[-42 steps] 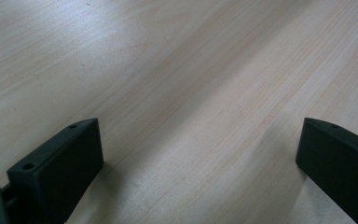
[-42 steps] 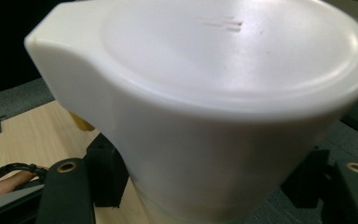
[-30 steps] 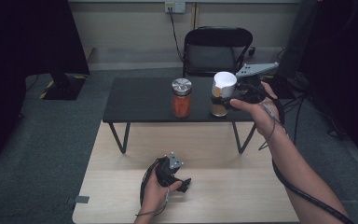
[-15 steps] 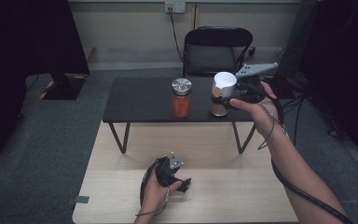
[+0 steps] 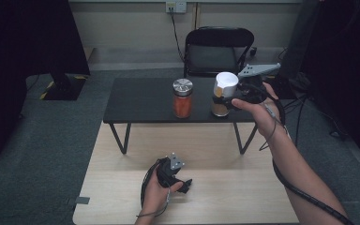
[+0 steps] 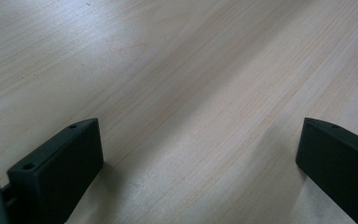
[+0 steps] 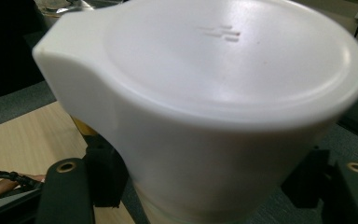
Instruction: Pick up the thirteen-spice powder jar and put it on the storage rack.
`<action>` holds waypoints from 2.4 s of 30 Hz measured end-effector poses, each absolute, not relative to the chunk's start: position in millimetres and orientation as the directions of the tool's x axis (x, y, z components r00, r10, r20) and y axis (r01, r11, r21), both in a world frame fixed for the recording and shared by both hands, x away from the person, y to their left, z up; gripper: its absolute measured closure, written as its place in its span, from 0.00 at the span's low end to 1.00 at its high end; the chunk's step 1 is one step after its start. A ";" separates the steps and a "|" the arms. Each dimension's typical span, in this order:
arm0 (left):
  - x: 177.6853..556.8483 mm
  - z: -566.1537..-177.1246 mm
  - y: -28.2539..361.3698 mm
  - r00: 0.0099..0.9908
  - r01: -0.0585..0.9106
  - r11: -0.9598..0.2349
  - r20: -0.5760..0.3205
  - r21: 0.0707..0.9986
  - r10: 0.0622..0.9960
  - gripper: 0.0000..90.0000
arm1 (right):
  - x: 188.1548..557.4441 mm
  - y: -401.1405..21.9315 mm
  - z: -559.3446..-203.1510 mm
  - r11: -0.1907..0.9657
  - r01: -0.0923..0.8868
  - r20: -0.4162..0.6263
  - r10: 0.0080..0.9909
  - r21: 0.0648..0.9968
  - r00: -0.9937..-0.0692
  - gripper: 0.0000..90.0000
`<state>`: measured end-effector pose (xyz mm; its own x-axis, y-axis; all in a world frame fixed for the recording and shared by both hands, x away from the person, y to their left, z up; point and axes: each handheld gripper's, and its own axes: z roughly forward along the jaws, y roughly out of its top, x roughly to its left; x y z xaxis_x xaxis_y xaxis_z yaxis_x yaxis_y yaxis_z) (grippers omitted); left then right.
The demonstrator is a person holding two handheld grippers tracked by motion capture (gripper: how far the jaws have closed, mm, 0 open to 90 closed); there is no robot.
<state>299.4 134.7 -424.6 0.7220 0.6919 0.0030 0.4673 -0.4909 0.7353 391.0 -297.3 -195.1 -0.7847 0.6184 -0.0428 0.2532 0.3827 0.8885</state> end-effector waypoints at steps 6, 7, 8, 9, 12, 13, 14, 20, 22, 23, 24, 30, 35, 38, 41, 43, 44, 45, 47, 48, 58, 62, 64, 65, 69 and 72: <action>299.4 -424.6 134.7 0.722 0.467 -0.491 0.003 0.735 0.692 0.00 | 389.6 -296.5 -194.6 0.395 0.242 -0.058 0.613 0.886 -0.788 0.34; 299.4 -424.6 134.7 0.722 0.467 -0.491 0.003 0.735 0.692 0.00 | 389.2 -296.3 -194.5 0.395 0.242 -0.060 0.614 0.886 -0.787 0.33; 299.4 -424.5 134.7 0.722 0.467 -0.491 0.003 0.735 0.692 0.00 | 389.1 -296.1 -194.2 0.398 0.241 -0.061 0.614 0.885 -0.787 0.33; 299.4 -424.6 134.7 0.722 0.467 -0.491 0.003 0.735 0.692 0.00 | 389.2 -296.0 -193.8 0.401 0.241 -0.063 0.613 0.884 -0.788 0.33; 299.4 -424.5 134.7 0.722 0.467 -0.491 0.003 0.735 0.692 0.00 | 389.3 -296.9 -194.0 0.399 0.243 -0.060 0.614 0.884 -0.787 0.32; 299.4 -424.6 134.7 0.722 0.467 -0.491 0.003 0.735 0.692 0.00 | 389.5 -297.1 -194.1 0.399 0.245 -0.060 0.614 0.883 -0.787 0.31; 299.5 -424.5 134.7 0.722 0.467 -0.491 0.003 0.735 0.692 0.00 | 389.4 -297.2 -194.1 0.401 0.244 -0.061 0.614 0.883 -0.787 0.30; 299.4 -424.5 134.7 0.722 0.467 -0.491 0.003 0.735 0.692 0.00 | 386.1 -298.0 -191.7 0.402 0.244 -0.065 0.619 0.882 -0.783 0.22; 299.4 -424.5 134.7 0.722 0.467 -0.491 0.003 0.735 0.692 0.00 | 385.6 -299.2 -191.2 0.397 0.245 -0.062 0.620 0.885 -0.782 0.21; 299.4 -424.6 134.7 0.722 0.467 -0.491 0.003 0.735 0.692 0.00 | 385.3 -299.4 -190.7 0.397 0.246 -0.061 0.620 0.884 -0.782 0.20; 299.4 -424.5 134.7 0.722 0.467 -0.491 0.003 0.735 0.692 0.00 | 384.8 -299.2 -190.5 0.397 0.248 -0.061 0.623 0.884 -0.780 0.18; 299.4 -424.6 134.7 0.722 0.468 -0.491 0.003 0.735 0.692 0.00 | 382.3 -297.5 -189.9 0.396 0.257 -0.059 0.633 0.882 -0.772 0.11; 299.4 -424.5 134.7 0.722 0.468 -0.491 0.003 0.735 0.692 0.00 | 380.1 -296.6 -189.0 0.393 0.269 -0.052 0.641 0.879 -0.766 0.07; 299.4 -424.5 134.7 0.722 0.467 -0.491 0.003 0.735 0.692 0.00 | 377.9 -295.8 -188.7 0.396 0.268 -0.057 0.642 0.878 -0.764 0.03; 299.4 -424.5 134.7 0.722 0.468 -0.491 0.003 0.735 0.692 0.00 | 377.2 -296.6 -188.3 0.391 0.274 -0.047 0.641 0.878 -0.766 0.01; 299.5 -424.5 134.7 0.722 0.468 -0.491 0.003 0.735 0.692 0.00 | 376.4 -297.0 -187.8 0.392 0.276 -0.045 0.640 0.878 -0.767 0.01; 299.4 -424.5 134.7 0.722 0.468 -0.491 0.003 0.735 0.692 0.00 | 375.5 -297.1 -187.7 0.392 0.275 -0.046 0.640 0.878 -0.767 0.00; 299.4 -424.5 134.7 0.722 0.468 -0.491 0.003 0.735 0.692 0.00 | 374.8 -297.2 -187.4 0.393 0.275 -0.046 0.639 0.877 -0.767 0.01; 299.4 -424.5 134.7 0.722 0.468 -0.491 0.003 0.735 0.692 0.00 | 373.9 -298.4 -187.5 0.393 0.272 -0.045 0.635 0.878 -0.771 0.01; 299.4 -424.5 134.7 0.722 0.468 -0.491 0.003 0.735 0.692 0.00 | 373.5 -299.0 -187.6 0.394 0.272 -0.045 0.634 0.878 -0.772 0.01; 299.4 -424.6 134.7 0.722 0.468 -0.491 0.003 0.735 0.692 0.00 | 369.3 -309.5 -191.9 0.385 0.267 -0.038 0.626 0.883 -0.779 0.01; 299.2 -424.9 134.7 0.721 0.467 -0.489 0.003 0.737 0.693 0.00 | 368.1 -313.1 -194.7 0.379 0.269 -0.032 0.627 0.885 -0.779 0.01; 299.2 -424.9 134.7 0.722 0.467 -0.490 0.003 0.737 0.692 0.00 | 367.3 -314.6 -196.3 0.378 0.268 -0.029 0.624 0.886 -0.781 0.01; 299.2 -424.9 134.7 0.721 0.467 -0.489 0.003 0.737 0.692 0.00 | 366.7 -315.4 -197.4 0.375 0.268 -0.027 0.622 0.887 -0.782 0.01; 299.3 -424.9 134.7 0.722 0.467 -0.490 0.003 0.736 0.692 0.00 | 363.7 -317.0 -201.4 0.370 0.267 -0.023 0.621 0.890 -0.784 0.01; 299.3 -424.8 134.7 0.722 0.467 -0.490 0.003 0.736 0.692 0.00 | 362.1 -318.3 -204.1 0.367 0.266 -0.019 0.617 0.891 -0.786 0.01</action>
<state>299.3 134.7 -424.8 0.7217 0.6922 0.0032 0.4667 -0.4900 0.7362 362.1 -318.3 -204.1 -0.7864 0.6174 -0.0192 0.2661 0.3667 0.8915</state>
